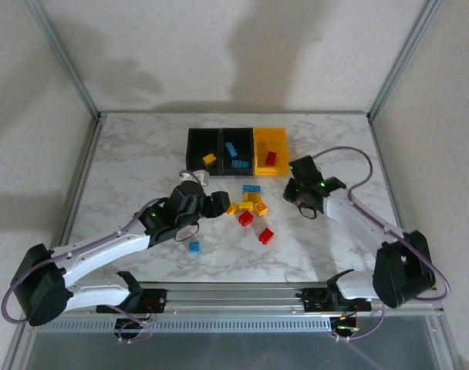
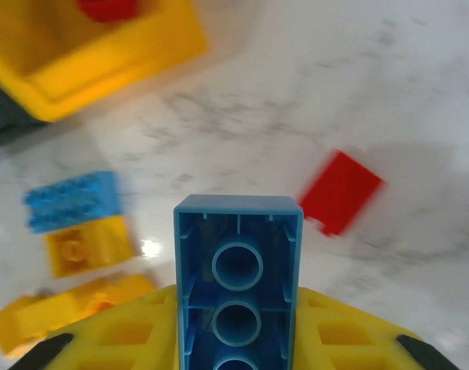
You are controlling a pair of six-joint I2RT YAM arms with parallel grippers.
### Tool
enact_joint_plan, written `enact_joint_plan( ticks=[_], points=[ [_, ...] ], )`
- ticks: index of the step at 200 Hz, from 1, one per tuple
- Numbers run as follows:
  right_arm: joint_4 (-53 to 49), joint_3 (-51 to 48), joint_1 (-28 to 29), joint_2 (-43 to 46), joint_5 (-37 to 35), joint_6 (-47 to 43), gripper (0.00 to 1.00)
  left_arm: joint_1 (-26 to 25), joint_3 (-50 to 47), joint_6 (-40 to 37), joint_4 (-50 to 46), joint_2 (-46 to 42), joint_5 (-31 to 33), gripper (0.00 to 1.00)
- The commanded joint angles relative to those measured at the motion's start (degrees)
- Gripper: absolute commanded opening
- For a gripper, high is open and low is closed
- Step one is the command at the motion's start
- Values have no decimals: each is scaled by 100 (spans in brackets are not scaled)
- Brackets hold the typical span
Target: Sort the legos into containers by color
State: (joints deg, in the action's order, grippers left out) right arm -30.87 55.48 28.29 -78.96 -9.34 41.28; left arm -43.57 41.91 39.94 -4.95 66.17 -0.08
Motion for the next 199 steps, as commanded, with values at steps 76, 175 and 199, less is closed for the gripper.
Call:
enact_joint_plan(
  ticks=[76, 175, 199],
  points=[
    [-206, 3896, 704, -3316, 259, -965, 29, 1224, -187, 256, -158, -533, -535, 66],
    [-1126, 6774, 462, -5628, 117, -1128, 32, 1312, -287, 404, -261, -680, -555, 66],
    [-1250, 7088, 453, -5873, 58, -1174, 33, 1314, -331, 460, -237, -726, -546, 66]
  ],
)
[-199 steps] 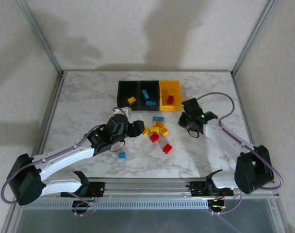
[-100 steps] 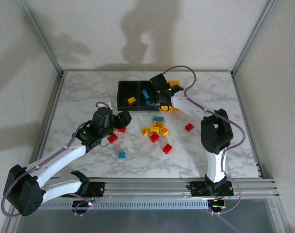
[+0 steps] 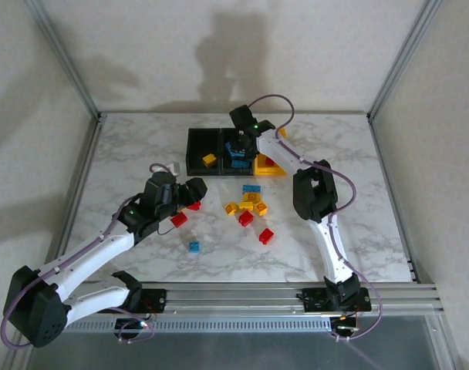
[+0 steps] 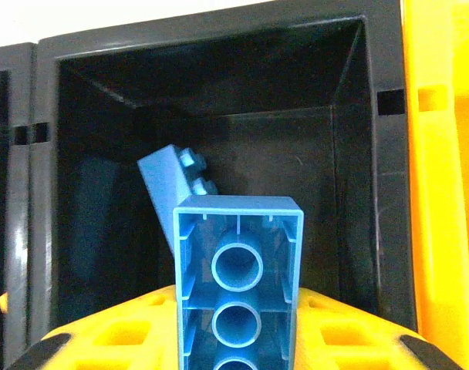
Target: Sort the legos into containers by color
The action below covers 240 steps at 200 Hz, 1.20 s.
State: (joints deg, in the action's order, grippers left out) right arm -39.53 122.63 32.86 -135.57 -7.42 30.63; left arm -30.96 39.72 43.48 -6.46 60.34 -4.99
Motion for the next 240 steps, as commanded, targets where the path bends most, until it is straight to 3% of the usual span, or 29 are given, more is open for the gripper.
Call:
enact_joint_plan(
  ticks=[1, 77, 119, 193, 240],
  points=[
    [-382, 379, -6, -214, -144, -110, 33, 50, -118, 102, -85, -144, -54, 66],
    [-408, 525, -42, -339, -291, -63, 45, 46, -141, 178, -172, -211, 47, 66],
    [-264, 431, 6, -53, -236, -120, 46, 47, -140, 236, -277, -272, 143, 67],
    [460, -1295, 311, 1668, -363, -163, 50, 51, -141, 211, -790, -507, 174, 71],
    [1044, -3376, 439, 3370, -135, -154, 56, 30, -104, -148, -907, -637, -373, 71]
  ],
)
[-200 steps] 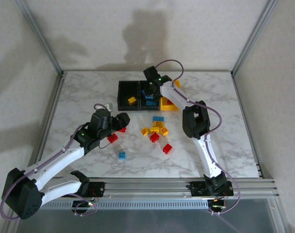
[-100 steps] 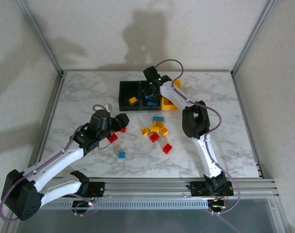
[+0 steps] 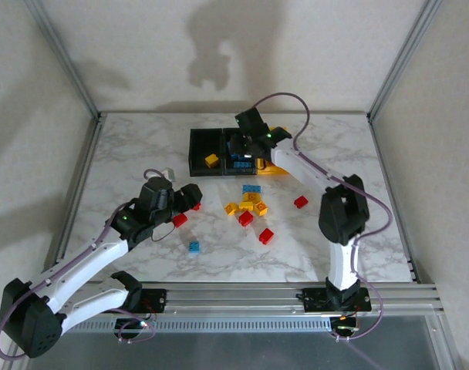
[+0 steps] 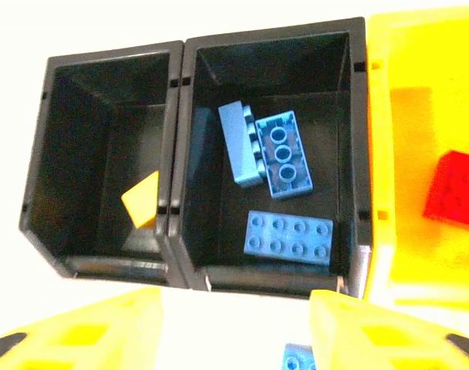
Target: Sort the legos into containers by color
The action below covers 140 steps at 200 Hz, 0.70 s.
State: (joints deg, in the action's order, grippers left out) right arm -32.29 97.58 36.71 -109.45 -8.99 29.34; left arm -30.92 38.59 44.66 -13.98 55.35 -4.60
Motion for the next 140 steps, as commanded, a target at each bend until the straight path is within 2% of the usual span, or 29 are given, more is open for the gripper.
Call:
enact_joint_plan(
  ticks=[1, 30, 76, 112, 140],
  points=[
    [329, -916, 55, 807, 26, -25, 56, 25, 13, -274, -152, -139, -433, 71],
    [344, -2055, 56, 1742, 15, -41, 57, -91, -44, -426, -64, -124, -880, 71],
    [276, -3391, 64, 2632, 5, 103, 57, -450, -141, -432, 137, -14, -1072, 71],
    [361, -3923, 64, 2896, 124, 282, 62, -628, -232, -342, 314, 32, -981, 72],
    [442, -4158, 73, 2819, 213, 376, 62, -763, -330, -296, 447, 157, -928, 71]
  ],
)
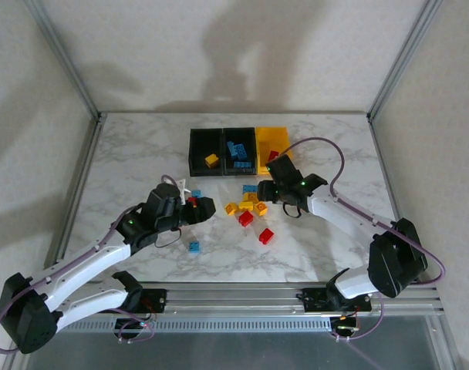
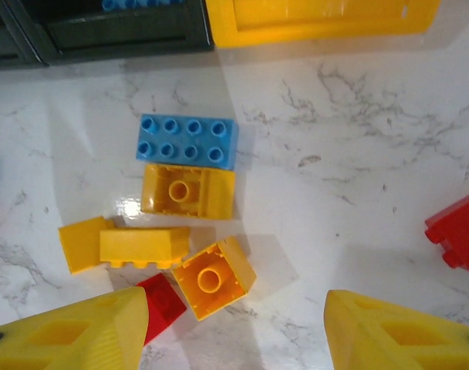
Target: Sort the legos into containers by color
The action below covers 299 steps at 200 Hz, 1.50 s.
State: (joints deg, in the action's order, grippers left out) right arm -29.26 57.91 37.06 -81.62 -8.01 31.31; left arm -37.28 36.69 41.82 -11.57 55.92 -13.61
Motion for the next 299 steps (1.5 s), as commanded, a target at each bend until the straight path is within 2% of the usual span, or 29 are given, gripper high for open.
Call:
enact_joint_plan(
  ticks=[1, 55, 83, 112, 131, 161, 165, 224, 299],
  points=[
    [139, -201, 38, 43, 120, 181, 62, -133, -142, -10, 208, 110, -19, 71],
    [411, -616, 90, 407, 326, 397, 61, -298, -164, 187, 185, 349, 480, 70],
    [431, -769, 124, 623, 323, 452, 61, -276, 124, 318, -525, 508, 1414, 72],
    [458, -877, 150, 809, 366, 491, 60, 167, 493, 189, -1226, 953, 1990, 72],
    [478, -945, 191, 914, 404, 532, 60, 529, 571, 184, -1258, 1171, 2238, 71],
    [566, -1108, 241, 992, 473, 564, 60, 809, 846, 119, -1220, 1812, 2615, 70],
    [619, -1127, 418, 1001, 511, 528, 60, 845, 899, 122, -1243, 1922, 2666, 70],
    [1885, -1545, 1346, 1380, 1170, 122, 61, 1064, 1068, 164, -808, 2957, 2799, 67],
    [2089, -1519, 1647, 953, 1178, 156, 61, 1146, 1456, 48, -746, 3575, 2961, 62]
  ],
)
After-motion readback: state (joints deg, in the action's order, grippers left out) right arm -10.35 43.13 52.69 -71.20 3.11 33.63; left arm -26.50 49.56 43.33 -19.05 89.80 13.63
